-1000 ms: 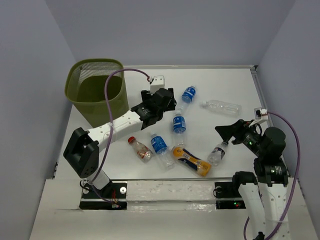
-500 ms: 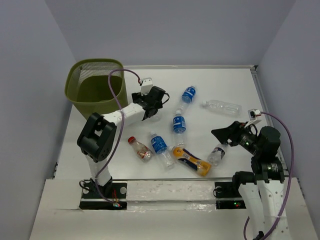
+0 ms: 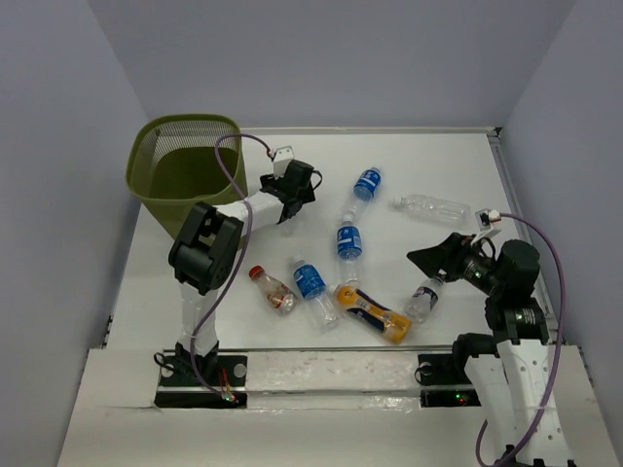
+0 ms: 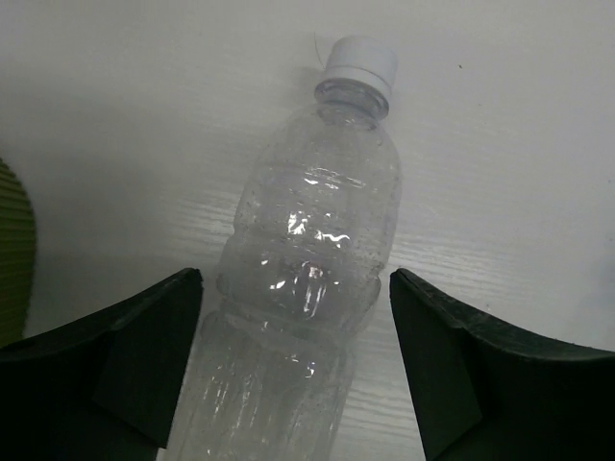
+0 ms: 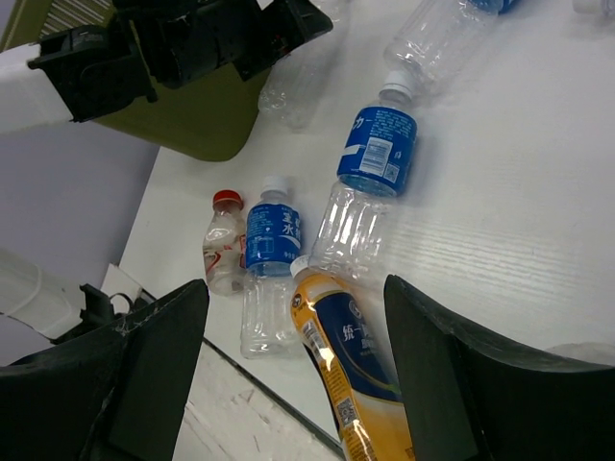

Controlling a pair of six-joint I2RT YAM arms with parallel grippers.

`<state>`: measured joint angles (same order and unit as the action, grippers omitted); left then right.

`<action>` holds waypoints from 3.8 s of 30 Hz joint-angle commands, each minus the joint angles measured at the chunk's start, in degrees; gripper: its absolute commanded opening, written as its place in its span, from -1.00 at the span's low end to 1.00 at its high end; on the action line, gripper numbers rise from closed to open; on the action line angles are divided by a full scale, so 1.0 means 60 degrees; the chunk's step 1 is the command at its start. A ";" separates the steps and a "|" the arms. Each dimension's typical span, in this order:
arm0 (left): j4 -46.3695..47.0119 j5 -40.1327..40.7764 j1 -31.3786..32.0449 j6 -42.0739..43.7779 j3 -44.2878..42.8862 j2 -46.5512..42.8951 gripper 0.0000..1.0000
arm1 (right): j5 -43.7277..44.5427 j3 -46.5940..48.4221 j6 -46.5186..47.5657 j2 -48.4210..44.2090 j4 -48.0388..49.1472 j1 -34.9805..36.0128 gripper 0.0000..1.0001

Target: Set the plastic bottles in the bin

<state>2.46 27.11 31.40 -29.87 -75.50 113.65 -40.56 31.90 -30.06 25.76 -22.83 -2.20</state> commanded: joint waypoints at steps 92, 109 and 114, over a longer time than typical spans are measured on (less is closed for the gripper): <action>-0.1449 -0.7933 -0.1601 0.1155 0.4043 -1.3505 0.98 | 0.9571 1.0797 -0.1331 1.6099 0.0742 0.4307 0.33; -0.5591 -0.4550 -0.1366 -0.1964 0.5289 -1.4325 0.98 | 0.9574 1.4055 0.2475 1.3282 0.2821 0.7439 -0.01; -0.6896 -0.4080 -0.1308 -0.3049 0.5363 -1.4695 0.98 | 0.8797 1.7265 0.3458 1.4893 0.3029 0.8348 -0.01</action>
<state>-30.22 -1.26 22.94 -41.45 -42.94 26.68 15.77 122.80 -16.56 107.68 -8.49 46.11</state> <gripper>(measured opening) 0.989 0.674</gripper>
